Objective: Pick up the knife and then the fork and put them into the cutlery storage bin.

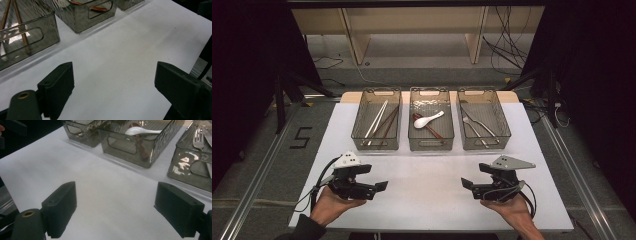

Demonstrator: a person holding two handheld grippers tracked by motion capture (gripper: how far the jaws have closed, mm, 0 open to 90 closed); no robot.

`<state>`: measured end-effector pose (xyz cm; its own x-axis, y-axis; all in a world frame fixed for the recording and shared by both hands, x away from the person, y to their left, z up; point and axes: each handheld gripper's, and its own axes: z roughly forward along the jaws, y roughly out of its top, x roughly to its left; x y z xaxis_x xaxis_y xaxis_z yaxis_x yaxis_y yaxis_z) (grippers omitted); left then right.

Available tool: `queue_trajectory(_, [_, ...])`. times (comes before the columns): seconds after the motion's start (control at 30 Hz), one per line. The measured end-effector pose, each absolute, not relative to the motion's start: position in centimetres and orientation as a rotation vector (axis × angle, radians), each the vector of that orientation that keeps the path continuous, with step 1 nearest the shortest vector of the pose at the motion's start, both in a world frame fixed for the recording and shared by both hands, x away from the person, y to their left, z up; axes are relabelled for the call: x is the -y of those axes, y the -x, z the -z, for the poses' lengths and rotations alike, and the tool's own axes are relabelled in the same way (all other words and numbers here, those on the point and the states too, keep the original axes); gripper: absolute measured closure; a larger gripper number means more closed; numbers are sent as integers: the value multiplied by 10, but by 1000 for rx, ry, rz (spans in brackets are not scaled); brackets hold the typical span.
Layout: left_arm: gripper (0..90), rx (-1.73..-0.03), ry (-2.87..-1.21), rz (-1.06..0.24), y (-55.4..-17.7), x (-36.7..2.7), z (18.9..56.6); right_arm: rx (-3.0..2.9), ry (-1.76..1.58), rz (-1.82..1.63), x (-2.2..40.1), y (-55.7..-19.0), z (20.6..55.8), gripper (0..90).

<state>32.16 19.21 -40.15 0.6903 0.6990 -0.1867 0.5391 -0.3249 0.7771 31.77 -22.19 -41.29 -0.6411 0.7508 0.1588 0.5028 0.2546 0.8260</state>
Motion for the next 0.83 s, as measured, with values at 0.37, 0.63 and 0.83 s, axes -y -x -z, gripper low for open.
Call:
queue_trajectory(0.37, [153,-939,-2000,-226,-319,-192,402,-2262,-1170,-1336,222,-316,415,185])
queue_trajectory(0.63, [153,-944,-1988,-226,-319,-192,403,-2244,-1169,-1352,224,-316,412,185])
queue_trajectory(0.83, [153,-950,-1983,-228,-320,-194,403,-2240,-1167,-1350,224,-316,412,185])
